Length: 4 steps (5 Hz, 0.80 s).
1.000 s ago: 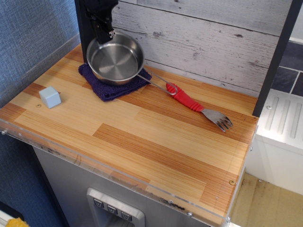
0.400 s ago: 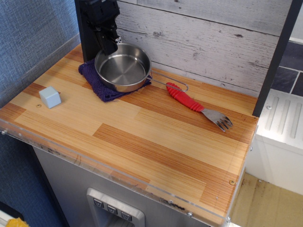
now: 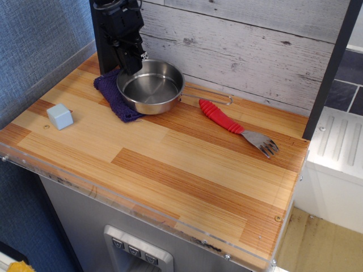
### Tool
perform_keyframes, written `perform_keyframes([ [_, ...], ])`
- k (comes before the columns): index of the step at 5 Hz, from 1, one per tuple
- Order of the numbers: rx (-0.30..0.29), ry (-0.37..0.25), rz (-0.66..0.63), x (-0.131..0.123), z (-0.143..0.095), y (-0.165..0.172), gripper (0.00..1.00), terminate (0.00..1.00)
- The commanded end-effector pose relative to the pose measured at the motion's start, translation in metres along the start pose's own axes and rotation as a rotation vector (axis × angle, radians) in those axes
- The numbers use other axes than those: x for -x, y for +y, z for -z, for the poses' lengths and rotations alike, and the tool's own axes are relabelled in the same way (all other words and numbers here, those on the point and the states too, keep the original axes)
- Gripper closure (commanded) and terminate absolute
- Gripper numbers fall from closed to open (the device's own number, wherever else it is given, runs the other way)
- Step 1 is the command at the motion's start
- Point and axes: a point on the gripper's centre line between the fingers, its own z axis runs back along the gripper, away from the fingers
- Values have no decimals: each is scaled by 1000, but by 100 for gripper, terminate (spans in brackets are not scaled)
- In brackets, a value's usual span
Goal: Pick up the pot and place it on the blue cloth
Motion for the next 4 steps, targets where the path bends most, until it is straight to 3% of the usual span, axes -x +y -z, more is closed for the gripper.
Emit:
perform_keyframes([
  [1,-54,-22,0,-6,-24,-6,0,0],
  [3,-93,-50,28,-8,-40,-10,0,0],
  [4,-151,-65,48,-13,-60,-13,0,0],
])
